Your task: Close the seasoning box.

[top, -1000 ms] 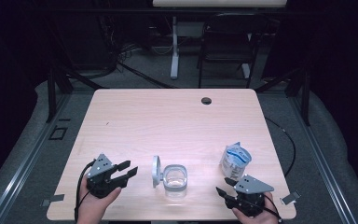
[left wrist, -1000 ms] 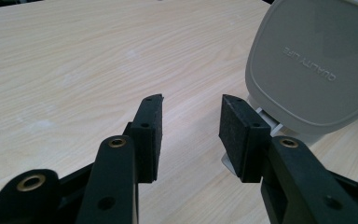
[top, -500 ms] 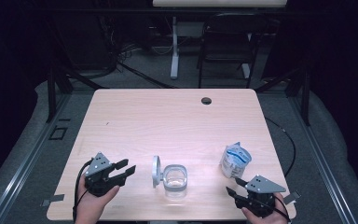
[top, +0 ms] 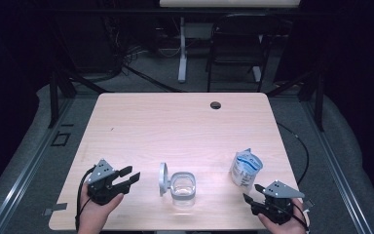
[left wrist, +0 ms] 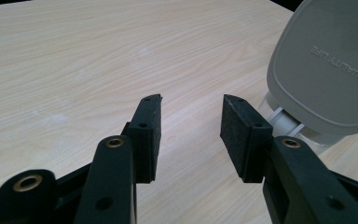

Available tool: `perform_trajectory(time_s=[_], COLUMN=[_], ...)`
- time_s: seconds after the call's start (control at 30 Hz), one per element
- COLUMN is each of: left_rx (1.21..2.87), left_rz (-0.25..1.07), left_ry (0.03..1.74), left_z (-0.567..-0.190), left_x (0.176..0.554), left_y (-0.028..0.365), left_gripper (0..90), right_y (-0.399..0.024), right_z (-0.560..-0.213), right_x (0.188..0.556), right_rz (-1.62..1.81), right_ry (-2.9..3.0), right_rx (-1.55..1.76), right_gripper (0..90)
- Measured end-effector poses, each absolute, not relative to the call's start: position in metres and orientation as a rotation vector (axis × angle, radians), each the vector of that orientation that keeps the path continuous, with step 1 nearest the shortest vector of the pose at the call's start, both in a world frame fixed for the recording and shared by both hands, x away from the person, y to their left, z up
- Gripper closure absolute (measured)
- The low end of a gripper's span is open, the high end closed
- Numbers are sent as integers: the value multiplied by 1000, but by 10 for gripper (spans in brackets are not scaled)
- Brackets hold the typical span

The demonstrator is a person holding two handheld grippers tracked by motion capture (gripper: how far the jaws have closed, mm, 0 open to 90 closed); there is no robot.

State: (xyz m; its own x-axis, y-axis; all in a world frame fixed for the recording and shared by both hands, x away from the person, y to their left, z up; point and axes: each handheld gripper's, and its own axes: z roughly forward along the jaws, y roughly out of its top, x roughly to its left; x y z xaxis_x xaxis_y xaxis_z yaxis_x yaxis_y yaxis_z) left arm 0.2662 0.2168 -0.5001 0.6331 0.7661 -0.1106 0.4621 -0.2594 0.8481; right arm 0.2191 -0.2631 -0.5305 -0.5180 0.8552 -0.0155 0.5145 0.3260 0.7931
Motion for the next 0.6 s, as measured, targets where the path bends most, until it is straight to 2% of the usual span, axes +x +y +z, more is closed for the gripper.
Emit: perform_trajectory(time_s=[0.6], left_rx=[1891], left_rz=[431], left_ry=[1020], left_z=[-502], left_x=[256], left_y=[232], left_gripper=[588], right_y=[-259], right_z=[-538], right_x=[242], right_rz=[1054], right_ry=[2106], right_rx=[1222], right_gripper=[411])
